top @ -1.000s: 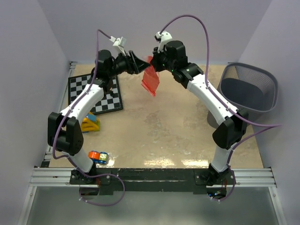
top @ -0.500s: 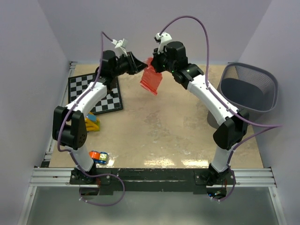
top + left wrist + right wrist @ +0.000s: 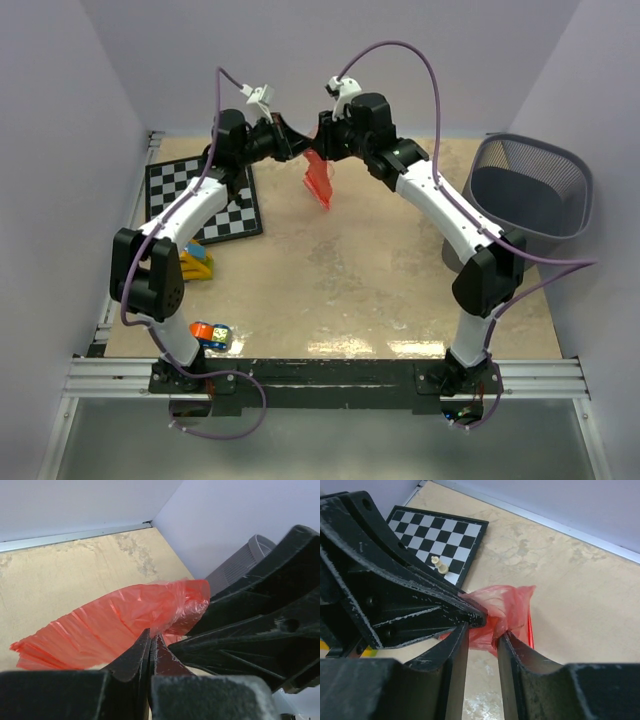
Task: Put the trash bags into the trash bin
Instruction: Unfold the trash bag at the center of the board.
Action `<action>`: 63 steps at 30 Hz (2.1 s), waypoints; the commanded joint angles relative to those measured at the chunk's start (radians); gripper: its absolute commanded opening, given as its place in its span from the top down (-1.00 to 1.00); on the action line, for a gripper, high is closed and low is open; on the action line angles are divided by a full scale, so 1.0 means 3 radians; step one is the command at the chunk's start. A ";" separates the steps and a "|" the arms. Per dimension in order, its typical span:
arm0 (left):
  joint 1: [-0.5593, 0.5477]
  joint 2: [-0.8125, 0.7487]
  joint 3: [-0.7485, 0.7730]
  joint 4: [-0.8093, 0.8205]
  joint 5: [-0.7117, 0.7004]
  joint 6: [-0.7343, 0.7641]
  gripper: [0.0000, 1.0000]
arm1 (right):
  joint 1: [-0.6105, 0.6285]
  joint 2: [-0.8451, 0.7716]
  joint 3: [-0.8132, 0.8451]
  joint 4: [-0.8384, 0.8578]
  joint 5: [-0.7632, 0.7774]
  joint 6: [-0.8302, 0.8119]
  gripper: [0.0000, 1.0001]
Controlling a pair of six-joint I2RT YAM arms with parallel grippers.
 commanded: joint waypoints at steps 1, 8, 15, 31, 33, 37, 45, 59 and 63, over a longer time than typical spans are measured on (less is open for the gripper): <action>0.0007 -0.0243 -0.0062 0.0158 0.0098 0.0132 1.00 | -0.0020 0.0120 0.0116 0.0112 -0.0228 0.0230 0.33; 0.0002 -0.0391 -0.0113 0.0092 0.0103 0.0281 1.00 | -0.0086 0.0248 0.0137 0.0107 -0.0167 0.0373 0.86; 0.0007 -0.0575 -0.0211 -0.0102 0.0006 0.0470 1.00 | -0.0219 0.0268 0.0071 0.0071 0.0007 0.0317 1.00; 0.0043 -0.0795 -0.0333 -0.0583 -0.0352 0.1002 1.00 | -0.0552 -0.0023 -0.0221 0.0132 -0.0216 -0.0061 1.00; 0.0043 -0.0770 -0.0338 -0.0578 -0.0352 0.0997 1.00 | -0.0552 -0.0044 -0.0236 0.0183 -0.0732 -0.0117 1.00; 0.0043 -0.0709 -0.0384 -0.0236 -0.0010 0.0864 0.88 | -0.0531 -0.0115 -0.0323 0.0286 -0.1194 0.0025 1.00; 0.0027 -0.0509 -0.0390 0.0373 0.0328 0.0347 0.07 | -0.0526 -0.0075 -0.0119 0.0322 -0.1185 0.0235 1.00; 0.0012 -0.0064 0.0030 0.0164 -0.0071 0.0163 -0.07 | -0.0347 -0.0171 -0.0206 0.0306 -0.1072 0.0097 1.00; 0.0007 -0.0003 0.0086 0.0010 -0.0234 0.0153 -0.06 | -0.0286 -0.0182 -0.0201 0.0271 -0.1011 -0.0015 1.00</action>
